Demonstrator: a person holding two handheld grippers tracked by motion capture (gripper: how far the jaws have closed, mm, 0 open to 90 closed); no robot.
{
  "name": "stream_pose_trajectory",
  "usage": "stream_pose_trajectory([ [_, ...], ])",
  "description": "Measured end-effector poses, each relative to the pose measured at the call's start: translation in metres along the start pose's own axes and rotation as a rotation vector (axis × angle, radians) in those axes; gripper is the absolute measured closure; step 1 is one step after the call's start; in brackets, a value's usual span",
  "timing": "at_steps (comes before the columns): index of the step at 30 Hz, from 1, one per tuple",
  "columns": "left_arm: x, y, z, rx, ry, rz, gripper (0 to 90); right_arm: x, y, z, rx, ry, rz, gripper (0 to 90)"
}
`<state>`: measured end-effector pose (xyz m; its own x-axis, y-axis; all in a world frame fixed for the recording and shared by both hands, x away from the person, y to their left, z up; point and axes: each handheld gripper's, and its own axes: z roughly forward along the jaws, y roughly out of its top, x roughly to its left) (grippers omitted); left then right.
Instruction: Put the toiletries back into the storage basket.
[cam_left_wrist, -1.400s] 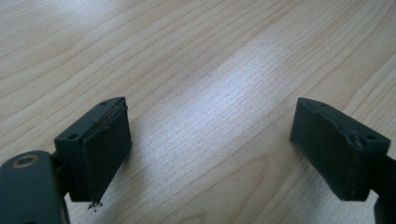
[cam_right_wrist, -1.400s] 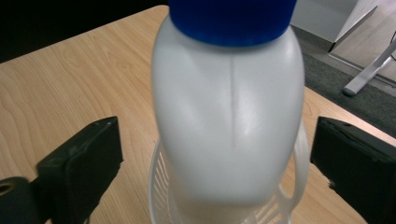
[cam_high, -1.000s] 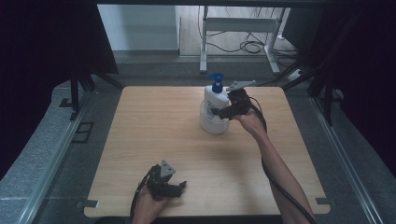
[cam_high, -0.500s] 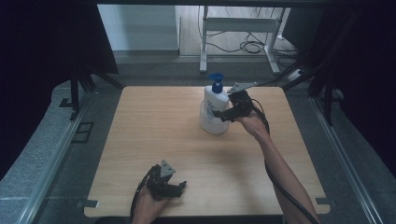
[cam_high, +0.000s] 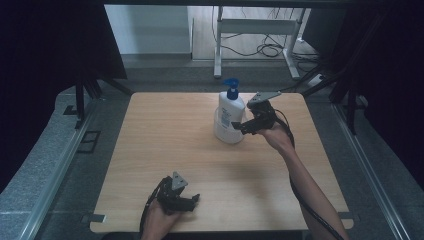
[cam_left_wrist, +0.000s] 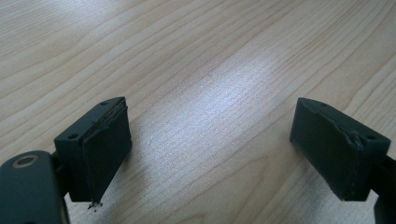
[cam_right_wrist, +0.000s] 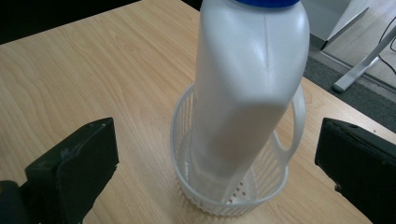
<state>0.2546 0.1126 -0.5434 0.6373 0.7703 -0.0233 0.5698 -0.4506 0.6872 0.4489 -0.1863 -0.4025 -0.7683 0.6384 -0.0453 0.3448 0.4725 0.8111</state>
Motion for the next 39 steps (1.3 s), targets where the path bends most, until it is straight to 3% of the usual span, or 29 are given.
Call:
stream_pose_trajectory([
  [16, 0.0, 0.0, 0.0, 0.0, -0.001, -0.001, 11.8, 0.006, -0.02, -0.013, 0.009, 0.004, -0.004, 0.0],
  [39, 0.0, 0.0, 0.0, 0.0, -0.001, -0.002, 11.9, 0.026, -0.052, -0.024, 0.036, 0.023, -0.023, 0.3],
])
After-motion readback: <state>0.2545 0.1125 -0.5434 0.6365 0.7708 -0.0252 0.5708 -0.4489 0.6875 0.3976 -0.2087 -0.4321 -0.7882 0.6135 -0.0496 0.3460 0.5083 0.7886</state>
